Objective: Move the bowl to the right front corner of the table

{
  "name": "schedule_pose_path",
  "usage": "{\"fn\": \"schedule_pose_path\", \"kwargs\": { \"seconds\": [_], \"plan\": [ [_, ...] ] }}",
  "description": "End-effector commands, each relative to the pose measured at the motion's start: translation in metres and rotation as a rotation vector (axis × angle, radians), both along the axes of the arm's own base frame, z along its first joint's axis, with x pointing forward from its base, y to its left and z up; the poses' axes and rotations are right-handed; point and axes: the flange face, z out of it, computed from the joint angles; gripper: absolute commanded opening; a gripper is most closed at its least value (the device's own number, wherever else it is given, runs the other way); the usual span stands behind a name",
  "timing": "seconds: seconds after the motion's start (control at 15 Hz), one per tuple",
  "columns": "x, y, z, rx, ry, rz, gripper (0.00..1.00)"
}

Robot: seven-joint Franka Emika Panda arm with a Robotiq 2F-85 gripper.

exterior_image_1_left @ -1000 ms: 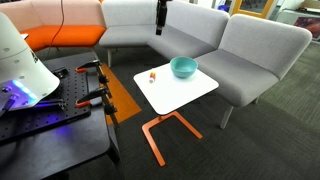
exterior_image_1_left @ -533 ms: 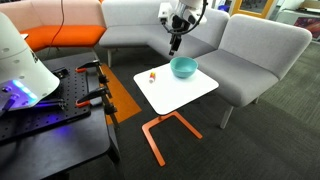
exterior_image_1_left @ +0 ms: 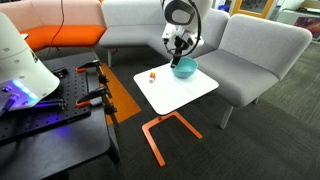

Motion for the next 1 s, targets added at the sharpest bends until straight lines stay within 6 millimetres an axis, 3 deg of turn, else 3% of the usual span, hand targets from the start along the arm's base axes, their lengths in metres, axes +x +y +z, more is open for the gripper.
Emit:
{"fn": "schedule_pose_path", "kwargs": {
  "seconds": [0.0,0.07,0.33,0.67,0.73,0.93],
  "plan": [
    [0.010,0.000,-0.017,-0.003,-0.021,-0.109,0.88],
    [0.010,-0.002,-0.024,-0.011,-0.022,-0.123,0.74],
    [0.006,-0.004,-0.040,-0.018,0.001,-0.143,0.42],
    [0.003,-0.009,-0.044,-0.034,0.004,-0.145,0.05],
    [0.003,-0.012,-0.043,-0.035,0.000,-0.150,0.00],
    [0.002,-0.016,-0.037,-0.047,-0.016,-0.158,0.00]
  ]
}}
